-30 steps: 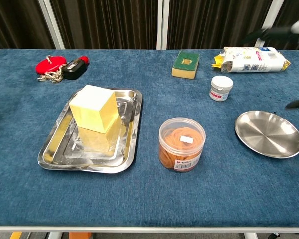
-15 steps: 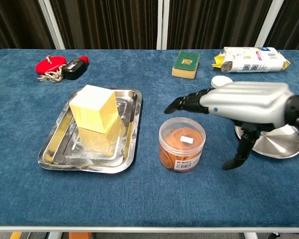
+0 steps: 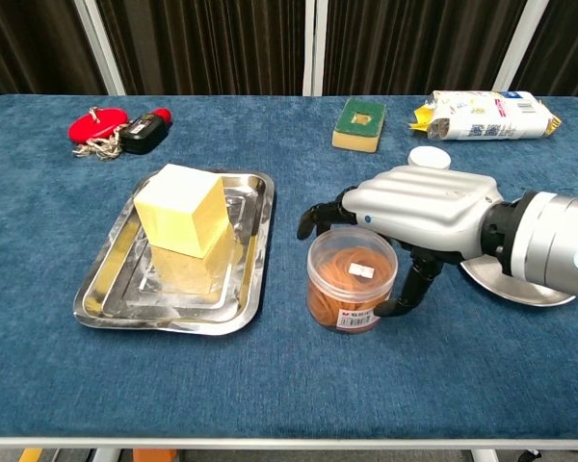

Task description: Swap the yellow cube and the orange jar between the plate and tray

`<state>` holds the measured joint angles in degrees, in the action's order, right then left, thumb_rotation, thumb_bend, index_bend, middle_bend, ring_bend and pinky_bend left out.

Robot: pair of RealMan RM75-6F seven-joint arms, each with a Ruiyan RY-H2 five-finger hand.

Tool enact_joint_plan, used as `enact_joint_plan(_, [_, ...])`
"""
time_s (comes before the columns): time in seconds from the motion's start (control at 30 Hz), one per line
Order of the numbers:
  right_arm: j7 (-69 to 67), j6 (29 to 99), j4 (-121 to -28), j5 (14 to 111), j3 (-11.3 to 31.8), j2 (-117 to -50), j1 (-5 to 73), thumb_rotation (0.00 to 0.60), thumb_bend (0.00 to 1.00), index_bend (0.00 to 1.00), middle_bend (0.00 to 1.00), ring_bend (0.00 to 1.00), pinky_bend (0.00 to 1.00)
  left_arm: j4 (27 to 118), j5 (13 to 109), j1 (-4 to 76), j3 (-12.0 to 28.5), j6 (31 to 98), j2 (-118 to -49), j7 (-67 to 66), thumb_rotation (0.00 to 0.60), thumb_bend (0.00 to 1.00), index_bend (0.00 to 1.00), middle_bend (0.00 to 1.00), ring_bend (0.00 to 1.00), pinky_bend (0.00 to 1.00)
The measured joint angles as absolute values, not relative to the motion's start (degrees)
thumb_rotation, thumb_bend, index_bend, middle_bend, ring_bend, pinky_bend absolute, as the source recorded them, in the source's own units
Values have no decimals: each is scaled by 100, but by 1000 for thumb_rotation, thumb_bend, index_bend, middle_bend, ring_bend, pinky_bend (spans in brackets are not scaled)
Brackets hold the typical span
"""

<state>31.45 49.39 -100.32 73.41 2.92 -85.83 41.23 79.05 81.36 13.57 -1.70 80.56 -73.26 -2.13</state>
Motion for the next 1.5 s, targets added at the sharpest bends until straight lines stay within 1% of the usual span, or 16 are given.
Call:
enact_joint_plan(0.17, [3110,5046,-9989,7446,258,-8596,4115,600,231,581,508,428,665,7878,8162,1320,-121,8038,-7339,-196,600,60,85,21,0,215])
enact_joint_plan(0.27, [3040,5225,-10011,7589,261,-8568,4071,600,247,611,529,450,665,7874,8189,1300,-86,8049,-7339,-186,600,60,85,21,0,215])
enact_joint_plan(0.37, [2914,5501,-10132,7791,287,-8427,3992,600,248,612,529,450,665,7906,8226,1274,-59,8091,-7315,-185,600,60,85,24,0,215])
enact_joint_plan(0.5, [2787,5934,-10369,7959,318,-7954,3787,600,247,612,529,450,665,7980,8293,1239,-24,8137,-7268,-172,600,60,85,25,0,215])
enact_joint_plan(0.7, [2535,6331,-10355,7660,300,-7279,3337,600,247,614,530,449,665,8022,8389,1243,2,8106,-7258,-122,600,60,85,25,0,215])
enact_joint_plan(0.97, [1929,6171,-9638,7209,199,-7287,3069,600,246,608,527,449,662,8086,8459,1261,39,8058,-7245,-212,600,60,85,26,0,215])
enact_joint_plan(1.07, [1724,6044,-9459,7231,160,-7373,3042,600,234,588,526,448,648,8125,8457,1257,66,8049,-7221,-234,600,60,85,26,0,215])
enact_joint_plan(1.17, [1627,5956,-9359,7254,126,-7433,3013,600,216,524,515,426,620,8153,8452,1244,83,8046,-7207,-253,600,60,85,26,0,215])
enact_joint_plan(1.2, [1620,5936,-9357,7241,114,-7432,2998,600,206,489,500,403,603,8158,8455,1241,84,8041,-7206,-253,600,60,85,27,0,215])
enact_joint_plan(1.27, [1635,5897,-9369,7209,96,-7412,2988,600,160,370,431,313,525,8163,8461,1235,84,8028,-7201,-256,600,60,85,27,0,215])
enact_joint_plan(1.3, [1648,5853,-9389,7175,84,-7386,2986,600,111,254,353,224,433,8168,8463,1232,85,8026,-7196,-260,600,60,85,27,0,215])
enact_joint_plan(1.33, [1651,5810,-9414,7143,76,-7361,2986,600,74,170,280,154,349,8171,8466,1230,87,8026,-7193,-266,600,60,85,27,0,215])
enact_joint_plan(1.37, [1643,5758,-9448,7114,71,-7330,2988,600,31,69,159,68,206,8173,8469,1228,93,8033,-7192,-274,600,60,85,27,0,214])
enact_joint_plan(1.4, [1605,5697,-9497,7099,70,-7289,2988,600,3,6,53,9,74,8175,8470,1223,103,8049,-7191,-282,600,60,85,27,0,212])
enact_joint_plan(1.47, [1514,5691,-9523,7144,82,-7262,2973,600,0,0,0,0,0,8191,8464,1211,123,8071,-7185,-286,600,60,85,27,0,211])
enact_joint_plan(1.5, [1433,5764,-9522,7224,92,-7251,2949,600,0,0,0,0,0,8216,8452,1203,131,8074,-7173,-287,600,60,85,27,0,211])
